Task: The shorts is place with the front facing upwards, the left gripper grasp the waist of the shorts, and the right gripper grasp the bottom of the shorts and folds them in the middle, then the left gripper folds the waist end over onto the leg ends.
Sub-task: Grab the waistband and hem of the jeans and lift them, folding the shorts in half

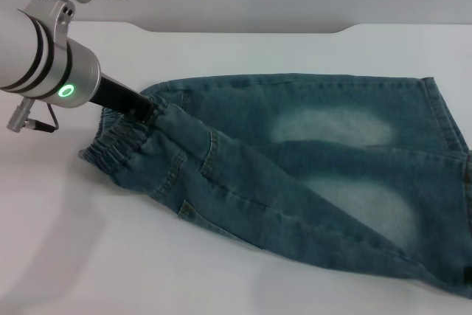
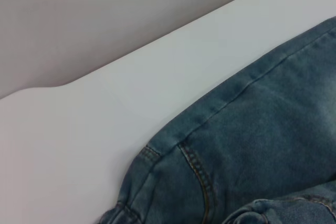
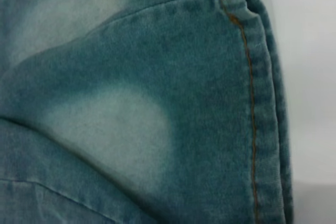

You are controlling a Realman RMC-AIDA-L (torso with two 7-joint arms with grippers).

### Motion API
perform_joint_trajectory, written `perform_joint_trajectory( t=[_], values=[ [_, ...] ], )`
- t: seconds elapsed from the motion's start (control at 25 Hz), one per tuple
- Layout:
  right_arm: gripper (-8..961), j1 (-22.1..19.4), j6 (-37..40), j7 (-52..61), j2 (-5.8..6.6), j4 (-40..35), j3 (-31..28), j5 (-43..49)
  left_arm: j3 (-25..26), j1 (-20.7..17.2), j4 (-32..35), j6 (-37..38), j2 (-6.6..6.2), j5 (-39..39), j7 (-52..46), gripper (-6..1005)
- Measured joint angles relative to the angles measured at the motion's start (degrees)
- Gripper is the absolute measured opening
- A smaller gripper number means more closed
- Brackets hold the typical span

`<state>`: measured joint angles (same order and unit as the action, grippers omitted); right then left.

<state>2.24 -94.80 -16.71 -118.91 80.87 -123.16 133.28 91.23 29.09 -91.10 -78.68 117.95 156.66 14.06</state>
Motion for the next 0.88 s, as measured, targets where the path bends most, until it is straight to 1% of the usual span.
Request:
perform_joint_trajectory(
  t=[0.68,0.88],
  values=[
    [468,0.36,0.49,-1.16,0.09,-0.97,0.46,0.19,0.0,0.17,0.05,0.02,0.0,-0.14,0.29,85],
    [368,0.75,1.05,-2.39,0.09,-1.8,1.06,1.49,-0.04,0.13,0.11,0.02,0.0,-0.16,0.29,85]
  ],
)
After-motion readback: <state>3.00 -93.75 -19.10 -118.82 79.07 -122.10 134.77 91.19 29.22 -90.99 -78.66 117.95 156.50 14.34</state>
